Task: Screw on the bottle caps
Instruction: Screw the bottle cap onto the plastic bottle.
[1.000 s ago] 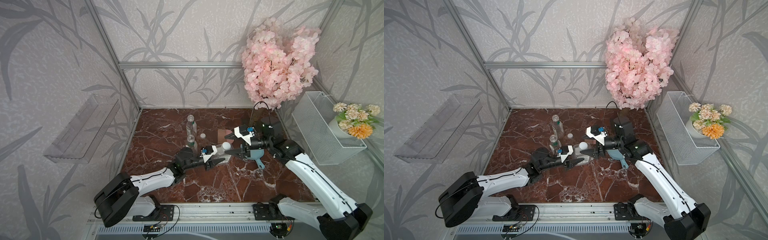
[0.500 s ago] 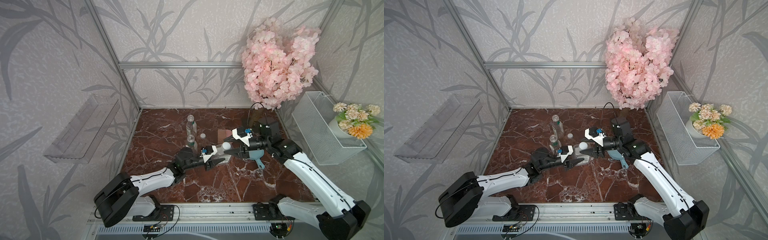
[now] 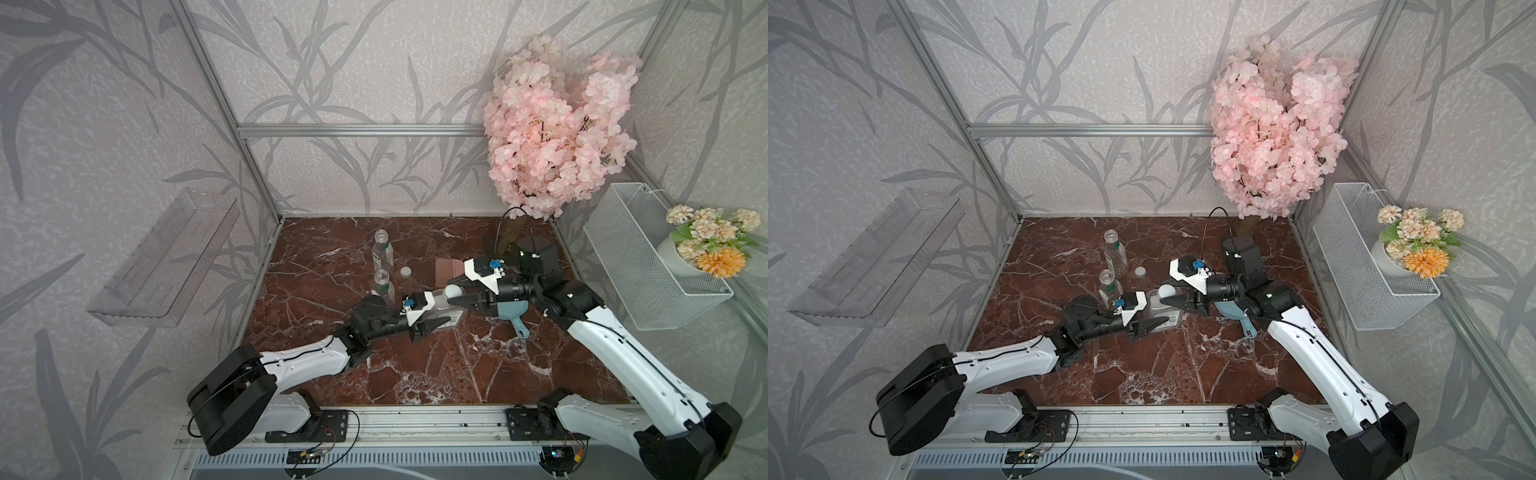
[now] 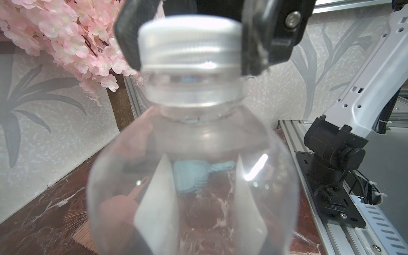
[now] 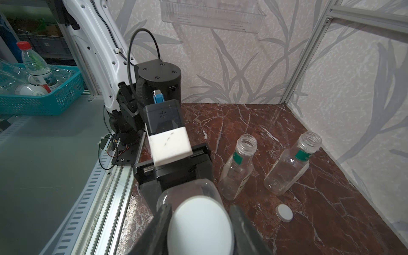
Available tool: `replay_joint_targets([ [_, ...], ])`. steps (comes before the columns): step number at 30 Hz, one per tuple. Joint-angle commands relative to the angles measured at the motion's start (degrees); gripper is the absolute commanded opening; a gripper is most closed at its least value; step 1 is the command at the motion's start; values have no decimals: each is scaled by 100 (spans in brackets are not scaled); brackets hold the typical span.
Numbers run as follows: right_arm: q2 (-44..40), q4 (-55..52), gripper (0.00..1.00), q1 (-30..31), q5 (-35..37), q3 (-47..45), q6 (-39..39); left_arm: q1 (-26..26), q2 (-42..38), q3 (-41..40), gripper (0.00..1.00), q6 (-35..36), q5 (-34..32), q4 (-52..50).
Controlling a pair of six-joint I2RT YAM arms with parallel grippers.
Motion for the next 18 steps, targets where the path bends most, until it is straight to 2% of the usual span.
replay_joint_targets([
  [1, -185, 252, 35, 119, 548, -333, 421, -4, -273, 180, 19, 74, -346, 644],
  [6, -374, 759, 27, 512, 1765, -704, 1042, -3, -337, 217, 19, 148, -905, 1071],
  [10, -338, 1169, 17, 1172, 3192, -955, 1551, -10, -321, 250, 18, 254, -1340, 1356],
  [14, -132, 1642, 15, 1744, 4896, -1142, 2423, -34, -264, 302, 18, 396, -1723, 1455],
  [18, 183, 2156, 15, 2103, 5634, -1265, 3116, -92, -175, 300, 17, 438, -2175, 1587],
])
